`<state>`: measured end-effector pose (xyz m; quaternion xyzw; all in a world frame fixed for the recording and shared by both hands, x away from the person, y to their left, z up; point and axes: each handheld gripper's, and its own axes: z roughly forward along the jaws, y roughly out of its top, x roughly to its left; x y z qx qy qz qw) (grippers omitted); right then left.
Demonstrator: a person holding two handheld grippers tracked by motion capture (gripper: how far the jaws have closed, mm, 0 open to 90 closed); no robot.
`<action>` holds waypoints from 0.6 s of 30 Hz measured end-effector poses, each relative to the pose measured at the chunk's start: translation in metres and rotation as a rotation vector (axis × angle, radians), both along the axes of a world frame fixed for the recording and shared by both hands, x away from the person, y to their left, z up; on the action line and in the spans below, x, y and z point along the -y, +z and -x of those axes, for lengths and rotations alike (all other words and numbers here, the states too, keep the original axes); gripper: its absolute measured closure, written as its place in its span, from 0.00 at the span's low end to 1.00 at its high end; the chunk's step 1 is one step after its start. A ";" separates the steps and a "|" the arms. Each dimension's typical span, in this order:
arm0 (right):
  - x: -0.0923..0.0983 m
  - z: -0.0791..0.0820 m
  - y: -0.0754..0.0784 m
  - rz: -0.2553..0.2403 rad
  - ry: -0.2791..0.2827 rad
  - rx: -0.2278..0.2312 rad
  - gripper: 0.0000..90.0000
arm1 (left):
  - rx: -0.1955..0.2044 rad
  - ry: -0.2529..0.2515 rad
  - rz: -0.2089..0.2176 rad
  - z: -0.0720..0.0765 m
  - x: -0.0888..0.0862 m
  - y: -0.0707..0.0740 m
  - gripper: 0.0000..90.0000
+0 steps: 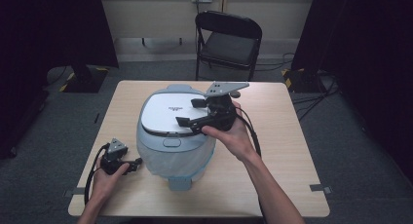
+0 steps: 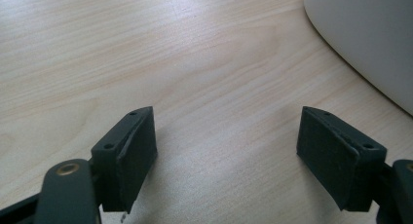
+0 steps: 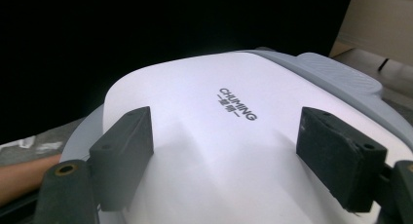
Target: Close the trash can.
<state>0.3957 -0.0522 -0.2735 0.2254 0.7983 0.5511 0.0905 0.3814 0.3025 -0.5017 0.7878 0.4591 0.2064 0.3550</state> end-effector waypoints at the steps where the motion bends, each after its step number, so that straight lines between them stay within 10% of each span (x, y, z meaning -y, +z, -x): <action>1: -0.002 0.003 -0.001 0.004 -0.008 0.009 0.22 | 0.000 0.000 0.000 0.000 0.000 0.000 0.24; 18: -0.016 0.030 -0.010 0.089 -0.045 0.144 0.25 | -0.002 0.006 0.003 0.000 0.001 0.000 0.24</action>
